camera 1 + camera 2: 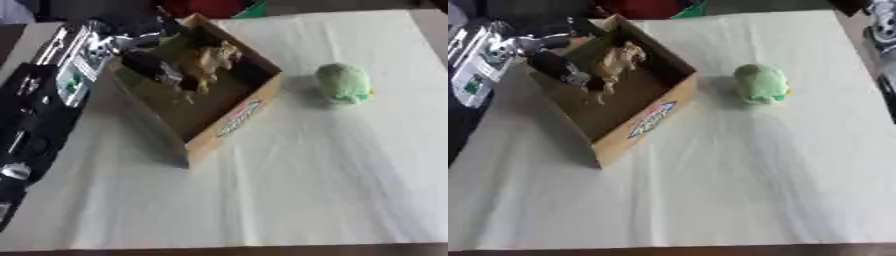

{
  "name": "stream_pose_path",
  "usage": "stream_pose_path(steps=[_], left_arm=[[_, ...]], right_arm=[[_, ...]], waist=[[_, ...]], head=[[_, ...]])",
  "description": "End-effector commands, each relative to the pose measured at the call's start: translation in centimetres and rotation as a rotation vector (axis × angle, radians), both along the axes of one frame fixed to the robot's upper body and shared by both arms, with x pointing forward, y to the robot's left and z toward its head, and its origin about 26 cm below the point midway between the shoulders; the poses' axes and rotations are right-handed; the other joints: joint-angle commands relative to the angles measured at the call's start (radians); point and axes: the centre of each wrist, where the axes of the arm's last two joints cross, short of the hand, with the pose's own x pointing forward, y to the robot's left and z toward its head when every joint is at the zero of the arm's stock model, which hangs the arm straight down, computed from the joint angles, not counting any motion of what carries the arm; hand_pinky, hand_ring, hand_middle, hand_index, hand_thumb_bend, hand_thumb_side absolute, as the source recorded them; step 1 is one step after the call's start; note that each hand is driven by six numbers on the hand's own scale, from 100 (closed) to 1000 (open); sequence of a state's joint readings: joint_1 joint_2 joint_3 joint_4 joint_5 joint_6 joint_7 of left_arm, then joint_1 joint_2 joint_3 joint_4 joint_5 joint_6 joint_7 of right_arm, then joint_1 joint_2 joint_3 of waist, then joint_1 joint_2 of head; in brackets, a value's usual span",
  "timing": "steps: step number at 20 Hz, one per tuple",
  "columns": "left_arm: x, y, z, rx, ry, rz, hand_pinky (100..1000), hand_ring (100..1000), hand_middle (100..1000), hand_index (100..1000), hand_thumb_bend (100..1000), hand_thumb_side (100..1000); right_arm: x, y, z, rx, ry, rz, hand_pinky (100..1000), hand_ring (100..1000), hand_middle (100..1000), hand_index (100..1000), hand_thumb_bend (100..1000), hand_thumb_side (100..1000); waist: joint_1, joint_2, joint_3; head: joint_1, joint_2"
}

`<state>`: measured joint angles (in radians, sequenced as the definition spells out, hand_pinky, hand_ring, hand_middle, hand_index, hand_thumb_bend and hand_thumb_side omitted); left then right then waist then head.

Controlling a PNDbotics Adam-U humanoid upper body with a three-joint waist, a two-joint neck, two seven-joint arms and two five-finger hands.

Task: Pick up objects on the table and place them in the box.

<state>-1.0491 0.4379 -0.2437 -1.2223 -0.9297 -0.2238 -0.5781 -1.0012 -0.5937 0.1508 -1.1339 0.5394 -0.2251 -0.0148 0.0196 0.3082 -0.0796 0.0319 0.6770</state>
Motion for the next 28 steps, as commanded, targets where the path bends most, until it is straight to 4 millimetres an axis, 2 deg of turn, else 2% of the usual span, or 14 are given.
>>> stream_pose_path(steps=[1, 2, 3, 4, 5, 6, 10, 12, 16, 20, 21, 25, 28], left_arm=[[-1.2, 0.6, 3.1, -0.037, -0.102, 0.005, 693, 917, 893, 1000, 831, 1000], [-1.4, 0.7, 3.4, -0.043, -0.119, 0.005, 689, 918, 892, 1000, 718, 997], [-1.5, 0.7, 3.7, -0.044, -0.138, 0.009, 684, 909, 883, 1000, 589, 946], [-1.6, 0.7, 3.8, -0.046, -0.153, 0.017, 681, 907, 880, 1000, 521, 905], [-1.5, 0.7, 3.7, -0.044, -0.161, 0.026, 679, 905, 878, 1000, 524, 888], [-1.4, 0.7, 3.5, -0.039, -0.167, 0.034, 679, 907, 878, 1000, 599, 868], [-0.8, 0.6, 2.4, 0.022, -0.174, 0.045, 680, 914, 883, 1000, 756, 905], [-0.1, 0.7, 1.4, 0.043, -0.145, 0.048, 682, 915, 884, 1000, 789, 900], [0.9, 1.2, -0.1, 0.06, -0.102, 0.056, 683, 910, 880, 1000, 770, 890], [0.8, 1.6, -0.1, -0.028, -0.107, 0.044, 692, 899, 876, 1000, 736, 907], [0.6, 1.7, 0.4, -0.069, -0.123, 0.034, 695, 892, 873, 1000, 693, 928], [-1.7, 2.2, 3.1, -0.222, -0.253, -0.003, 694, 878, 865, 1000, 627, 940], [-3.7, 2.6, 4.7, -0.323, -0.362, -0.005, 696, 868, 860, 1000, 629, 945]], right_arm=[[0.1, -0.5, 0.6, -0.092, 0.012, -0.001, 831, 1000, 822, 879, 100, 1000], [0.2, -0.6, 0.5, -0.115, 0.022, 0.004, 832, 1000, 823, 879, 100, 1000], [0.2, -0.6, 0.5, -0.124, 0.024, 0.01, 832, 1000, 821, 880, 100, 1000], [0.3, -0.5, 0.5, -0.124, 0.022, 0.018, 833, 1000, 820, 879, 100, 1000], [0.3, -0.4, 0.5, -0.121, 0.017, 0.026, 832, 1000, 819, 877, 100, 1000], [0.3, -0.3, 0.6, -0.119, 0.012, 0.031, 831, 1000, 818, 876, 100, 1000], [0.1, -0.1, 1.0, -0.091, -0.016, 0.041, 831, 1000, 815, 875, 100, 1000], [0.0, 0.1, 1.2, -0.086, -0.024, 0.045, 831, 1000, 816, 875, 100, 1000], [-0.1, 0.2, 1.5, -0.08, -0.034, 0.048, 831, 1000, 815, 874, 100, 1000], [0.0, 0.1, 1.3, -0.094, -0.023, 0.042, 831, 1000, 817, 875, 100, 1000], [0.0, 0.0, 1.2, -0.098, -0.018, 0.038, 832, 1000, 819, 876, 100, 1000], [0.2, -0.5, 0.6, -0.147, 0.009, 0.024, 833, 1000, 835, 882, 100, 1000], [0.4, -0.9, 0.1, -0.209, 0.037, 0.02, 839, 1000, 859, 906, 100, 1000]], waist=[[-0.005, -0.03, 0.004], [-0.006, -0.03, 0.006], [-0.006, -0.029, 0.007], [-0.006, -0.028, 0.007], [-0.007, -0.027, 0.006], [-0.008, -0.026, 0.005], [-0.01, -0.022, 0.001], [-0.011, -0.019, -0.004], [-0.012, -0.015, -0.01], [-0.011, -0.012, -0.005], [-0.011, -0.012, -0.002], [-0.012, -0.014, 0.011], [-0.013, -0.016, 0.021]], head=[[-0.009, 0.001], [-0.012, 0.0], [-0.015, -0.003], [-0.015, -0.006], [-0.013, -0.008], [-0.012, -0.01], [-0.007, -0.016], [-0.004, -0.021], [-0.001, -0.026], [-0.006, -0.025], [-0.008, -0.024], [-0.017, -0.023], [-0.03, -0.026]])
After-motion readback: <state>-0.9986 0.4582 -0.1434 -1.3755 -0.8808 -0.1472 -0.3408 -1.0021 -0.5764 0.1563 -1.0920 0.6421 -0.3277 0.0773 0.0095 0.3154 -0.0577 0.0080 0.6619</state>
